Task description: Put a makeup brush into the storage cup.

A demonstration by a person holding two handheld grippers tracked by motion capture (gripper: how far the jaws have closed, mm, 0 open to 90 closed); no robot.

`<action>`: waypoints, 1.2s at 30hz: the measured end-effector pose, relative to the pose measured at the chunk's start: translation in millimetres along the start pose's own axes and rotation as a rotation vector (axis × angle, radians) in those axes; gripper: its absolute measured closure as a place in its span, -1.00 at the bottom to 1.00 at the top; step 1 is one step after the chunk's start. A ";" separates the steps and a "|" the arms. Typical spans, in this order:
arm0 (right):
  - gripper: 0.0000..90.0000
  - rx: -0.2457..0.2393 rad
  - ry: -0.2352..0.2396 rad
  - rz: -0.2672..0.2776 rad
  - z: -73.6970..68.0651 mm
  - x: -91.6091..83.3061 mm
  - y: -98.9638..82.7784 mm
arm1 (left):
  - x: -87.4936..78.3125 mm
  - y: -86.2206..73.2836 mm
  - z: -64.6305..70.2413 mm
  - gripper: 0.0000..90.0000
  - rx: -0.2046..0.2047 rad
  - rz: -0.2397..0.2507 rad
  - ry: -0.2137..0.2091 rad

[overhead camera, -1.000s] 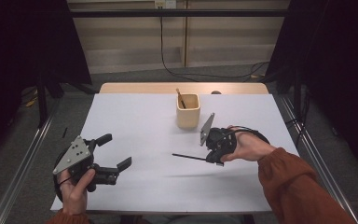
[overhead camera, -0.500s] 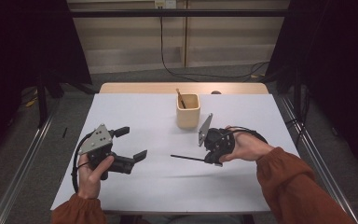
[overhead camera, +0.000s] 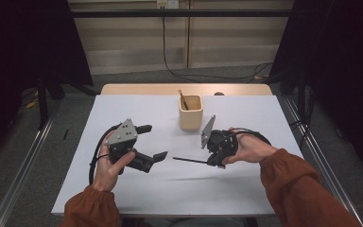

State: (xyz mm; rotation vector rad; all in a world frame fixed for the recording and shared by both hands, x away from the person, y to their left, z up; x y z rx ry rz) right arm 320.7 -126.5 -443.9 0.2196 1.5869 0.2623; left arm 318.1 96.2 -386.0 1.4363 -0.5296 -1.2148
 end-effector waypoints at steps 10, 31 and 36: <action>0.92 -0.005 0.005 -0.018 -1.3 -0.6 4.7 | 18.6 -4.0 5.6 -0.95 0.069 -0.152 -0.035; 0.91 -0.051 0.014 -0.079 1.7 -1.8 18.0 | 34.8 -14.4 10.7 -0.91 0.128 -0.452 -0.110; 0.91 -0.057 0.015 -0.096 2.0 1.8 20.7 | 38.0 -20.8 13.2 -0.86 0.155 -0.546 -0.125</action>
Point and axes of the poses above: each handheld gripper's, and its own axes: x roughly forward along the jaws, y roughly out of its top, z roughly to its right, the point moved 6 cm from there along x, roughly forward along the jaws, and after that the axes turned 10 degrees about -x, right-handed, at the moved point
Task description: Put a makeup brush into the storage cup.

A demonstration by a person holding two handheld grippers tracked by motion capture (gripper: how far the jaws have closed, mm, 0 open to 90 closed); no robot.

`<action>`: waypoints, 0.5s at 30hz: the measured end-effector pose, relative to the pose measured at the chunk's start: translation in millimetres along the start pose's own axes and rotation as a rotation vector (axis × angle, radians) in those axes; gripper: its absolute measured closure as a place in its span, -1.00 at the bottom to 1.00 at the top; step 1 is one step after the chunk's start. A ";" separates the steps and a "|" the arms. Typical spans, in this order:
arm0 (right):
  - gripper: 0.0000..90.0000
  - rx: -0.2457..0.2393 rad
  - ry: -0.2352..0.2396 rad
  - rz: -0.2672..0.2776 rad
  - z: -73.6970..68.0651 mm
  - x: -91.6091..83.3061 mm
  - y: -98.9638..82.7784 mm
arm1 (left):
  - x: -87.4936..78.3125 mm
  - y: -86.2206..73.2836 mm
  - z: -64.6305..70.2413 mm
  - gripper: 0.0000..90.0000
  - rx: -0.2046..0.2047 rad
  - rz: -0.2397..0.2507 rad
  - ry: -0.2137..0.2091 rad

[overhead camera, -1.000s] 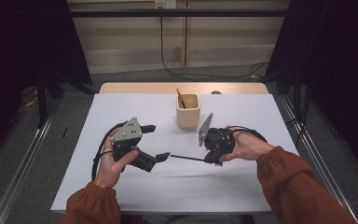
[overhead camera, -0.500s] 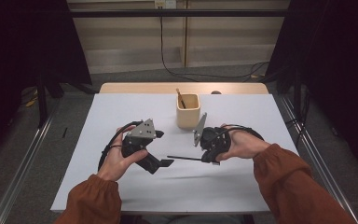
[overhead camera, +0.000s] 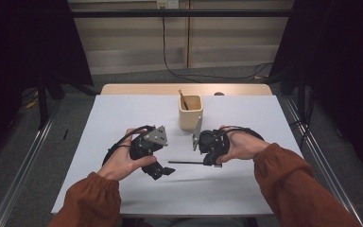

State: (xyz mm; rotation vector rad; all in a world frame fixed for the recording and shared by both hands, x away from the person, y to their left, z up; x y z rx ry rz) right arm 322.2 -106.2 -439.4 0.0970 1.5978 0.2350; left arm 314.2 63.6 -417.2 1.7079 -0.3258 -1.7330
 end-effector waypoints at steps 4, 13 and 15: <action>0.91 -0.013 0.007 -0.010 -0.2 1.9 1.8 | 5.7 -2.7 2.5 -0.86 0.015 -0.056 -0.005; 0.91 -0.011 0.016 -0.016 -0.6 5.6 2.9 | 13.2 -2.0 -2.8 -0.80 -0.022 -0.063 0.044; 0.91 -0.014 0.010 -0.013 -0.6 5.2 3.7 | 15.2 -3.0 -2.9 -0.77 -0.019 -0.074 0.044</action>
Point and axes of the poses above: each handheld gripper's, and its own axes: x roughly forward along the jaws, y roughly out of its top, z roughly to its right, the point moved 6 cm from there along x, roughly forward along the jaws, and after that the axes turned 10 degrees about -x, right-handed, at the moved point
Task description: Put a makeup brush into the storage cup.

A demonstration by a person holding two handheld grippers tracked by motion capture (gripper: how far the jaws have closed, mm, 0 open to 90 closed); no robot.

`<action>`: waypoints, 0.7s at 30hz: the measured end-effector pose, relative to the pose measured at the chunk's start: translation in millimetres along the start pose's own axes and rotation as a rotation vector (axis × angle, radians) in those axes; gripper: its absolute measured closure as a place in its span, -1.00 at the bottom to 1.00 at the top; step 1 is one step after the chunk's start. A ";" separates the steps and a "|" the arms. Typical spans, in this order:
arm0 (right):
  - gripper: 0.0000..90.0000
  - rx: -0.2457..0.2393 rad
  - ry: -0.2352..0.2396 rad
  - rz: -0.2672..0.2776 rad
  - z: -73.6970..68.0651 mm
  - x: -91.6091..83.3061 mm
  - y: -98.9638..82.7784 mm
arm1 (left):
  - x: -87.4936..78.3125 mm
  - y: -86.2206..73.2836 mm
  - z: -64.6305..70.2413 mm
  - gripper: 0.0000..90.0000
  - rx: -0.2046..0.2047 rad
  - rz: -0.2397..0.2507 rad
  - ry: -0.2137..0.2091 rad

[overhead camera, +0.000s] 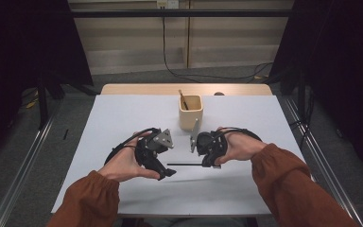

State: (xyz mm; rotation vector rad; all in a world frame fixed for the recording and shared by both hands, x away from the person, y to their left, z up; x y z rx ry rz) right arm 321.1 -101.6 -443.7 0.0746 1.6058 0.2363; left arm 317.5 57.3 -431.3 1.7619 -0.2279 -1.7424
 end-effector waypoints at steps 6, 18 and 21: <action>0.91 0.003 -0.012 0.018 2.0 -2.4 0.9 | 0.1 2.6 -0.1 -0.26 0.035 -0.012 -0.005; 0.91 -0.008 -0.008 0.036 1.4 -1.8 6.9 | 10.4 2.5 1.0 0.41 0.021 -0.064 -0.056; 0.91 0.002 -0.007 0.028 -0.3 -2.2 7.6 | 13.9 3.1 1.8 0.49 0.024 -0.070 -0.059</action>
Point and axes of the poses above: each handheld gripper's, and its own axes: x roughly forward along the jaws, y roughly out of its top, z roughly to its right, the point moved 6 cm from there along x, roughly forward along the jaws, and after that the axes turned 10 degrees about -x, right-handed, at the moved point
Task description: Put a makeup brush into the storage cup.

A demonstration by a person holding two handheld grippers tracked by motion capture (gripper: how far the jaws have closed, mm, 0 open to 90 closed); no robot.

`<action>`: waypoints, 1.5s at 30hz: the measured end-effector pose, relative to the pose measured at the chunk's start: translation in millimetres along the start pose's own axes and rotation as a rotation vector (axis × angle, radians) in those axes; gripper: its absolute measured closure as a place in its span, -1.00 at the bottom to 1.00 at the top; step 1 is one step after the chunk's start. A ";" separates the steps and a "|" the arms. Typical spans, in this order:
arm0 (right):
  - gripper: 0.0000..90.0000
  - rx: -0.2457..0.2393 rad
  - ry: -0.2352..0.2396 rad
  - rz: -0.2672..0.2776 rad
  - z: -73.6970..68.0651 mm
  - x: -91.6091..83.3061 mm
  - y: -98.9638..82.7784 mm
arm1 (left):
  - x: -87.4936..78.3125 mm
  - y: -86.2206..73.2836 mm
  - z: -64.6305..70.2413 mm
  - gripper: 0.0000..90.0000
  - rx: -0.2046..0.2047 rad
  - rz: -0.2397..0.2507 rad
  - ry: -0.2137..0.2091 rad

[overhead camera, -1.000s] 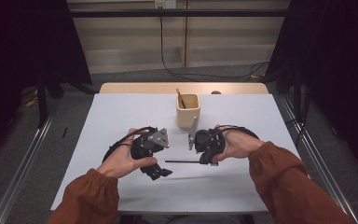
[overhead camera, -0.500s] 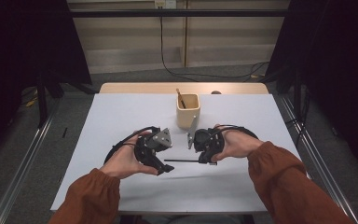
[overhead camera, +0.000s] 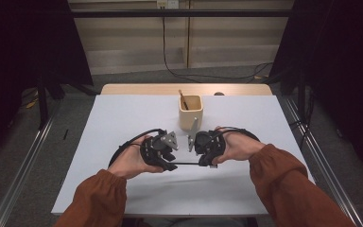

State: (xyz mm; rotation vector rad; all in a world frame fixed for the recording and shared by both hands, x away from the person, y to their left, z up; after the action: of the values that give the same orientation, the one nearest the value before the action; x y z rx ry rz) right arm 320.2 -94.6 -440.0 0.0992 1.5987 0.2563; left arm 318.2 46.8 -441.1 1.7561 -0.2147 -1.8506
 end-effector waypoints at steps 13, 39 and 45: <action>0.91 -0.005 -0.001 0.032 1.6 0.7 1.1 | 3.2 7.9 0.5 0.68 -0.002 0.026 -0.021; 0.87 -0.024 -0.006 0.061 -0.2 5.0 -5.0 | 11.7 7.9 5.7 0.90 0.010 -0.007 -0.084; 0.65 -0.002 -0.020 0.078 0.9 4.4 -7.8 | 11.1 6.7 5.9 0.90 0.007 0.003 -0.092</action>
State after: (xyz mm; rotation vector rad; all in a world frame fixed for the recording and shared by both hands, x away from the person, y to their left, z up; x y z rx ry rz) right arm 321.6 -101.1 -446.0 0.1628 1.5770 0.3162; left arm 314.7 34.2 -446.6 1.6757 -0.2596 -1.9323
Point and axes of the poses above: each handheld gripper's, and its own axes: x roughly forward along the jaws, y roughly out of its top, z roughly to its right, the point moved 6 cm from there along x, roughly forward along the jaws, and after that the axes turned 10 degrees about -x, right-handed, at the moved point
